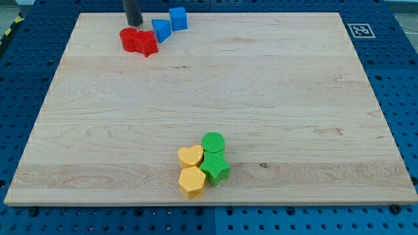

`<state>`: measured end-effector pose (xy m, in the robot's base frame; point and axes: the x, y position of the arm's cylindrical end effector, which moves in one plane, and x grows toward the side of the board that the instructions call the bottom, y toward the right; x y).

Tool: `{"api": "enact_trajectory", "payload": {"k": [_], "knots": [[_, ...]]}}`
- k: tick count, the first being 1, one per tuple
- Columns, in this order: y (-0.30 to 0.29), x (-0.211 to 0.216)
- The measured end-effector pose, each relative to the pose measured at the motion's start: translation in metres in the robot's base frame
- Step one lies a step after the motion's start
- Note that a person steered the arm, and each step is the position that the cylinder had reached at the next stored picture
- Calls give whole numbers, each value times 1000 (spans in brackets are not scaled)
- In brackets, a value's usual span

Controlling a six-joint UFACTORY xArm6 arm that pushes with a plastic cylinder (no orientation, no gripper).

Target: Separate the red star from the red circle

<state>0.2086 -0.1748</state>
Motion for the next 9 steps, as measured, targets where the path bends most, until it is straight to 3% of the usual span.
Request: {"api": "enact_trajectory", "payload": {"k": [2,3,7,9], "knots": [[-78,1],[-77,20],[77,93],[35,93]]}}
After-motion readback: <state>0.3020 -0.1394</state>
